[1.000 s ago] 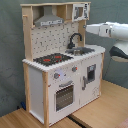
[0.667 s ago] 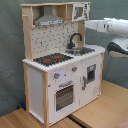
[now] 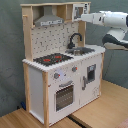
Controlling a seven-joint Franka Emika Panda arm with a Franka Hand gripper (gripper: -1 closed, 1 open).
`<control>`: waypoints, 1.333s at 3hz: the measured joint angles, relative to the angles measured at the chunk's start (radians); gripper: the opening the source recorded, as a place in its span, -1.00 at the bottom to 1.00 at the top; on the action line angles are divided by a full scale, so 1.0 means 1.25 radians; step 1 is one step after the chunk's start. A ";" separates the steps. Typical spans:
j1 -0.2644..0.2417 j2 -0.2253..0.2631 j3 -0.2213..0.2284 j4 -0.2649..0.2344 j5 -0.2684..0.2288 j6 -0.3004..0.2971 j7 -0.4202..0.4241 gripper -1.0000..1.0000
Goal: Play with the kitchen
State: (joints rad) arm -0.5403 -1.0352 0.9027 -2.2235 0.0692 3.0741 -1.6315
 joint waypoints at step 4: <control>-0.049 0.217 -0.043 0.019 0.000 0.012 -0.224 1.00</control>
State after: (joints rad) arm -0.6017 -0.7643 0.8493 -2.1997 0.0688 3.0892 -1.9119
